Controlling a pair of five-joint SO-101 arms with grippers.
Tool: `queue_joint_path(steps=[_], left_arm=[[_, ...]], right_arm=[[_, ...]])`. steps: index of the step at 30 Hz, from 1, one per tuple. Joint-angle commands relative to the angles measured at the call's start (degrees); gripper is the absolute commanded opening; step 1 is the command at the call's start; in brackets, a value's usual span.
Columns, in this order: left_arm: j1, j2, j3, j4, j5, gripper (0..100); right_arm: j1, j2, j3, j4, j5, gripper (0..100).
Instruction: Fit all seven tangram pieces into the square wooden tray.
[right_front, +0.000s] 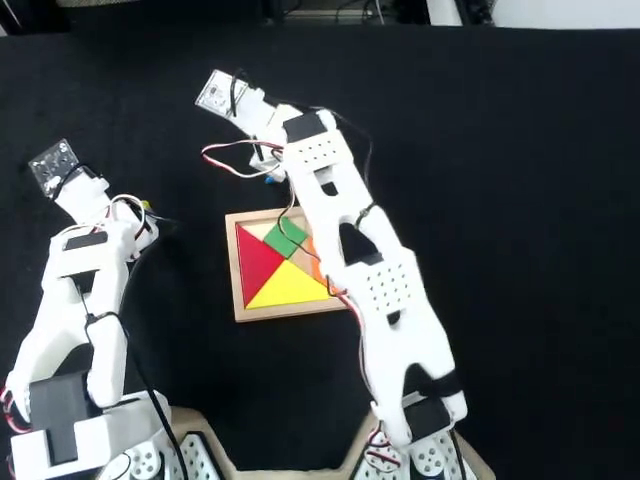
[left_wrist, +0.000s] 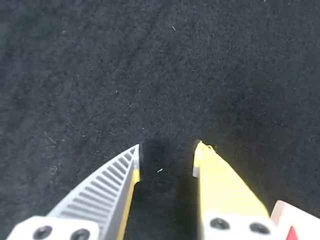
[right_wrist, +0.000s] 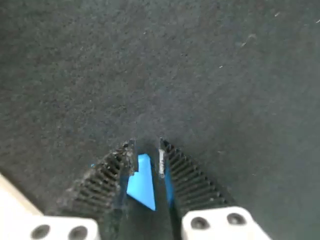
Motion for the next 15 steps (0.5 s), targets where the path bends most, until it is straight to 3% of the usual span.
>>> queue_joint_path(steps=[1, 10, 15], left_arm=[[-0.57, -0.26, -2.77, -1.05, 0.79, 18], [-0.40, -0.26, -2.77, -1.05, 0.79, 18], [-0.40, -0.26, -2.77, -1.05, 0.70, 18]], right_arm=[[-0.62, 2.24, -7.87, 2.99, -0.62, 6.7], [4.22, 10.59, -19.03, 17.23, 0.09, 6.7], [10.29, 11.30, -26.77, 31.56, 9.67, 4.3]])
